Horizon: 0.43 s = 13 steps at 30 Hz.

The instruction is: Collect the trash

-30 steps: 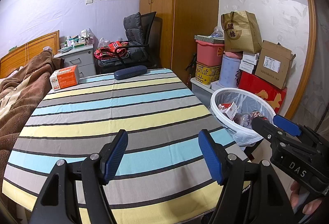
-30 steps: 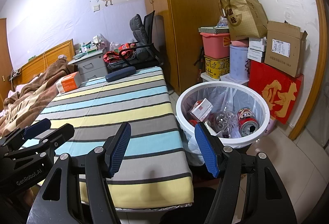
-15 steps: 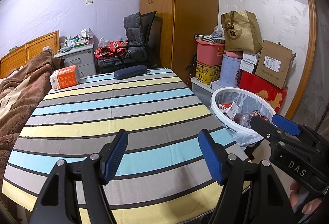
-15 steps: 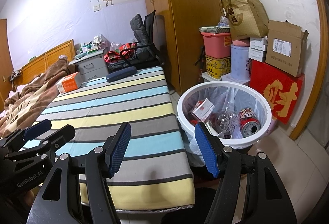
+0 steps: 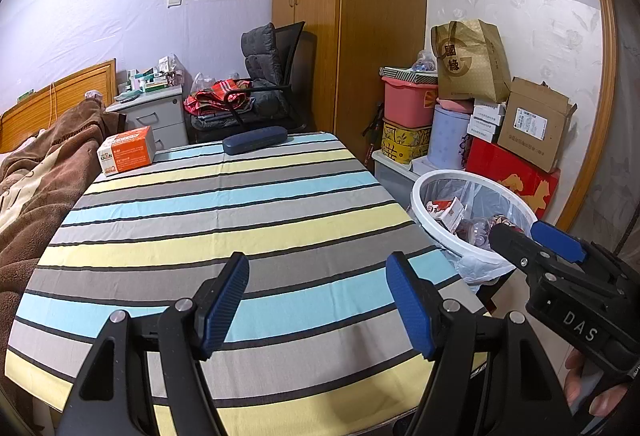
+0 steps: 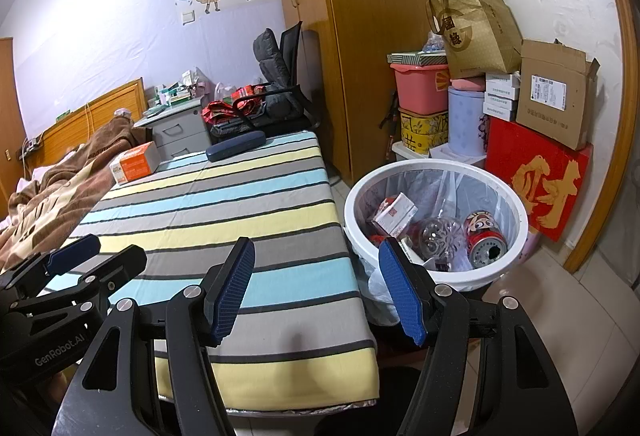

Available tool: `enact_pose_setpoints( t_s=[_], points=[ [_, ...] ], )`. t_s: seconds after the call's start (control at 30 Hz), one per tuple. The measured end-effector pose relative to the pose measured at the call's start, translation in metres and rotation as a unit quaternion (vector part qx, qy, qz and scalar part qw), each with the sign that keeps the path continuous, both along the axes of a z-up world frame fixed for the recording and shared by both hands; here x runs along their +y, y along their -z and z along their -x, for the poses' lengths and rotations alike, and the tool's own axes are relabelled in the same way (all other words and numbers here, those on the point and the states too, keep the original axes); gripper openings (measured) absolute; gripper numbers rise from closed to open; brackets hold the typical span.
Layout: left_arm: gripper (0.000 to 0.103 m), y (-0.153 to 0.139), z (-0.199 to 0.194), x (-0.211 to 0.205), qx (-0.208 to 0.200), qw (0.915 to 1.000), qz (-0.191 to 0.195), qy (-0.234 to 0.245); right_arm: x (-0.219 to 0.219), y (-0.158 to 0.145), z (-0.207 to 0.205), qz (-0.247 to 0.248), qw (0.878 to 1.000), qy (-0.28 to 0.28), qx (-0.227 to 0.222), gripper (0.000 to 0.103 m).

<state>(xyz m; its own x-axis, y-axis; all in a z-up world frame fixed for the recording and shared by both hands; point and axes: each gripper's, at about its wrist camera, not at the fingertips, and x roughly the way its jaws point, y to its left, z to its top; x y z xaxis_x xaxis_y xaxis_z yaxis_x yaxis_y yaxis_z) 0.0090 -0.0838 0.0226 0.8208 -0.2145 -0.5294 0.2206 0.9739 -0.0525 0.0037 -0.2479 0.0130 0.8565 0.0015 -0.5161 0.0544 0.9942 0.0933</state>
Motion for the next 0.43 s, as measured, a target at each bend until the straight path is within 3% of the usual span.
enact_pose_setpoints(
  t_s=[0.43],
  points=[
    [0.073, 0.0002, 0.0000, -0.0015, 0.001, 1.0000, -0.001, 0.000, 0.0001, 0.0001, -0.0004, 0.000, 1.000, 0.001, -0.001, 0.066]
  ],
)
